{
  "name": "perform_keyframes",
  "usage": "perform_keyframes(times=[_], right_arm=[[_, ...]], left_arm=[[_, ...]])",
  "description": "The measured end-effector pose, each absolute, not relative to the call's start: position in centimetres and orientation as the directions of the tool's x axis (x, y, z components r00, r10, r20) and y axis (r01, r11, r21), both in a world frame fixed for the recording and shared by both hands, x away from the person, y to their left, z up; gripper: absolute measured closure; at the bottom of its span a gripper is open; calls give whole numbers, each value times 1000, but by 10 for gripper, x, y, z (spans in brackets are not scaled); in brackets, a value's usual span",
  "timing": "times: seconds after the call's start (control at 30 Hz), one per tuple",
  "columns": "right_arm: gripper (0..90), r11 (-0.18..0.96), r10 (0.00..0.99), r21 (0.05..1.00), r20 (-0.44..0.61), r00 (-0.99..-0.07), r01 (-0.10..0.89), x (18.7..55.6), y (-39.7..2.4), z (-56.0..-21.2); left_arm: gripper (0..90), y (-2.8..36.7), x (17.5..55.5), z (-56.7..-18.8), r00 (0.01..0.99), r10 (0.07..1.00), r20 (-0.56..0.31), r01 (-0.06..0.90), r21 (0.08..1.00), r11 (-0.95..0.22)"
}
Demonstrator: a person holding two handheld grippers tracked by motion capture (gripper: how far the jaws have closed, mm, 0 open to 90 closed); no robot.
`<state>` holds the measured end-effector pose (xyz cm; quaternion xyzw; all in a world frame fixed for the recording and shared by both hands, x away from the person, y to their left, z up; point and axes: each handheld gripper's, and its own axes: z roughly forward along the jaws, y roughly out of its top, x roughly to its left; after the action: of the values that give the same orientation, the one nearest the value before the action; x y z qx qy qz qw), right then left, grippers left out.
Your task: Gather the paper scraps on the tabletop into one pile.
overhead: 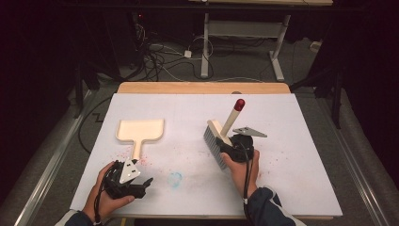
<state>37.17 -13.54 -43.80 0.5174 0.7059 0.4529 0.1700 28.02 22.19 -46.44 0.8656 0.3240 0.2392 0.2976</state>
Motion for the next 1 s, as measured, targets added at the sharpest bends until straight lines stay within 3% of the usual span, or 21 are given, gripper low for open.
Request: perform_keyframes(times=[0.2,0.4,0.6,0.67,1.0], right_arm=[[675,66,872,857,200,-446,512,369,-131,-420],[675,75,860,856,204,-468,511,386,-114,-418],[675,202,856,834,104,-507,513,423,-102,-407],[676,305,847,824,-6,-531,477,435,-99,-397],[676,450,787,738,-63,-614,502,458,-88,-401]], left_arm=[[185,222,281,-465,675,709,205,432,669,-605],[185,221,281,-466,674,710,201,435,669,-603],[185,223,282,-467,677,709,199,438,665,-605],[185,223,283,-467,683,700,210,425,666,-614],[185,222,282,-468,689,696,204,433,654,-620]])
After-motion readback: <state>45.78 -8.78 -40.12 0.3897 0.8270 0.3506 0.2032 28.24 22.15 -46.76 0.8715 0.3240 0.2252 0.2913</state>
